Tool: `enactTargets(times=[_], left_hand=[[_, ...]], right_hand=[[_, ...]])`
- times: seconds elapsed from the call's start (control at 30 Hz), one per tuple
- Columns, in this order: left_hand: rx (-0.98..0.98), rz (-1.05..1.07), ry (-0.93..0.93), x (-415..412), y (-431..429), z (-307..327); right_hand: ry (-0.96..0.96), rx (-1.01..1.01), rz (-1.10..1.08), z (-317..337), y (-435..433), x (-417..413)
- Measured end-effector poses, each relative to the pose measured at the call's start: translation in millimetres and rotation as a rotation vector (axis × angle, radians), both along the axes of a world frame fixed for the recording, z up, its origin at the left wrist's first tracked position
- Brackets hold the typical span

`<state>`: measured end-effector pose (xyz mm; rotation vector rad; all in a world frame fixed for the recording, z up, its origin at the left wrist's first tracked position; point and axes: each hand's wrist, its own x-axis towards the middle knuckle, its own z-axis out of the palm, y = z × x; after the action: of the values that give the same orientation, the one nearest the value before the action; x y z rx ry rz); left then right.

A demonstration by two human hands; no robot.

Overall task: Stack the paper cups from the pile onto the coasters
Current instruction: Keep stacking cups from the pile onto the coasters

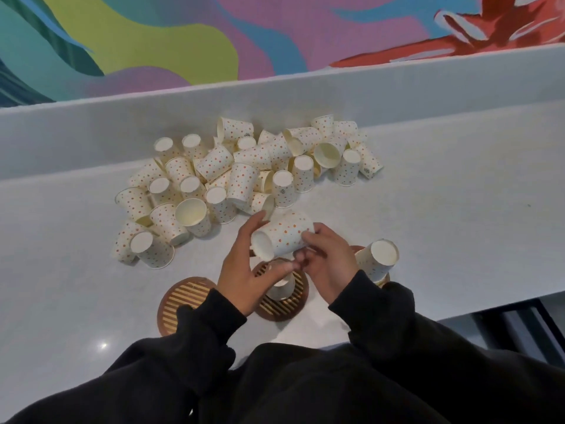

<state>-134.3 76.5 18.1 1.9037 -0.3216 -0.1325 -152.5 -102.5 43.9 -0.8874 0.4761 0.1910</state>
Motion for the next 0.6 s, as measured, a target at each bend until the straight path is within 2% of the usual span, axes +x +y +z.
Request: enactTargets(times=[0.1, 0.2, 0.27, 0.37, 0.6], left_hand=[[0.053, 0.011, -0.069, 4, -2, 13], [0.242, 0.015, -0.107, 4, 4, 12], [0.334, -0.019, -0.11, 1, 8, 8], [0.439, -0.102, -0.137, -5, 8, -5], [0.563, -0.174, -0.071, -5, 4, -48]], right_hand=[[0.099, 0.059, 0.052, -3, 9, -5], [0.159, -0.268, -0.002, -13, 10, -6], [0.08, -0.482, -0.003, -23, 5, -10], [-0.059, -0.687, 0.106, -34, -1, -14], [-0.037, -0.572, 0.151, -50, 3, -12]])
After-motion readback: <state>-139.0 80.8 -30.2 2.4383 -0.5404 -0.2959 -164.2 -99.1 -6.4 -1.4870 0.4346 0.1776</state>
